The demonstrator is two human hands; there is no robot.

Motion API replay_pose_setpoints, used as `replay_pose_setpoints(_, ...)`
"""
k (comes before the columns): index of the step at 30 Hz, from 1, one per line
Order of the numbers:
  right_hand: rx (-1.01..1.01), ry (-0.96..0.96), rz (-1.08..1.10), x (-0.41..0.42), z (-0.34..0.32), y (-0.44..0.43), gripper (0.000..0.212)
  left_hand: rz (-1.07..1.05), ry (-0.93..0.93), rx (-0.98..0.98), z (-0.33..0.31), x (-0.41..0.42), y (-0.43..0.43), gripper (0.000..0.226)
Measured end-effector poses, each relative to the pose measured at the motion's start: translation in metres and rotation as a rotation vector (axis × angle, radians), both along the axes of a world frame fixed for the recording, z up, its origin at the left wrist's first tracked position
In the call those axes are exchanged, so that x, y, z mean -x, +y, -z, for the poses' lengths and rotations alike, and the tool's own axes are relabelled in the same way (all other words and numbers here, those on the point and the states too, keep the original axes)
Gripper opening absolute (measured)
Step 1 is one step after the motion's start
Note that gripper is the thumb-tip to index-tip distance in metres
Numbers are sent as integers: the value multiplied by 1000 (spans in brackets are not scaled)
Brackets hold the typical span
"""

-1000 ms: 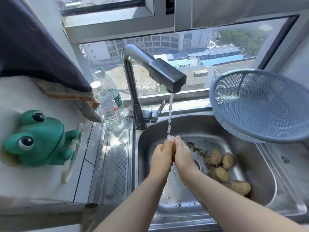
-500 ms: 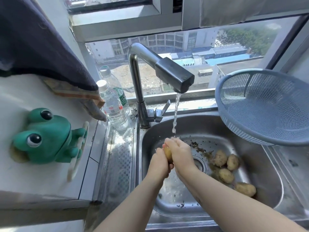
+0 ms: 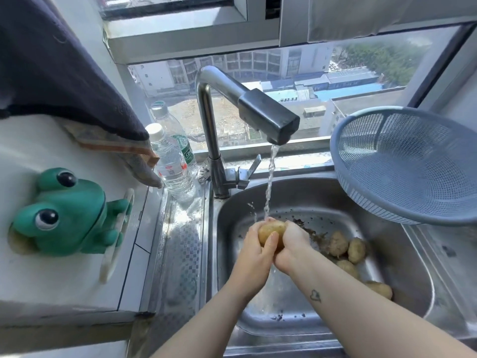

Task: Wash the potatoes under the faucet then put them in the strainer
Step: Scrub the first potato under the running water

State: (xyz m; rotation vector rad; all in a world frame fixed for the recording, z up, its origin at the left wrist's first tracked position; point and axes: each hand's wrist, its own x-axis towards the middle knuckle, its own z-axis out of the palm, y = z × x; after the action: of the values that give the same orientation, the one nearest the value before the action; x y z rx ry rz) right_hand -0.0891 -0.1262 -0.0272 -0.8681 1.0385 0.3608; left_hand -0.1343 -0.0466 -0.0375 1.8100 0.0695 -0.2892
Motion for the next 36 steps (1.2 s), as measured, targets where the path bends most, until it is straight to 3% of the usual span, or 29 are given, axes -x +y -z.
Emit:
replay_pose_setpoints(5, 195, -198, -142, 13, -9, -1, 33, -372, 273, 418, -6, -8, -20, 30)
replay_pose_setpoints(9, 300, -352, -262, 24, -5, 2, 30, -434, 469, 646, -14, -18, -22, 9)
replay_pose_setpoints(11, 391, -413, -334, 27, -4, 5, 26, -526, 537, 685, -17, -21, -20, 21)
replay_pose_setpoints(13, 429, -470, -418, 31, -5, 6, 26, -630, 574, 680, -17, -23, -16, 15)
replay_pose_setpoints(15, 343, -526, -475, 34, -7, 6, 29, -678, 560, 651, -16, -25, -12, 13)
replay_pose_setpoints(20, 206, -549, -633, 33, 2, 2, 56, -604, 424, 559, -21, -24, -3, 29)
replay_pose_setpoints(23, 209, -525, -491, 28, 6, 7, 45, -542, 354, 500, -22, -22, -3, 37)
replay_pose_setpoints(28, 148, -409, -184, 21, -6, 11, 12, -434, 235, 381, -13, -14, -9, 25)
replay_pose_setpoints(34, 31, -337, -83, 16, -13, 2, 16, -259, 196, 383, -14, -9, -3, 17)
replay_pose_setpoints(36, 8, -339, -119, 15, -11, 2, 17, -240, 188, 393, -11, -9, -1, 27)
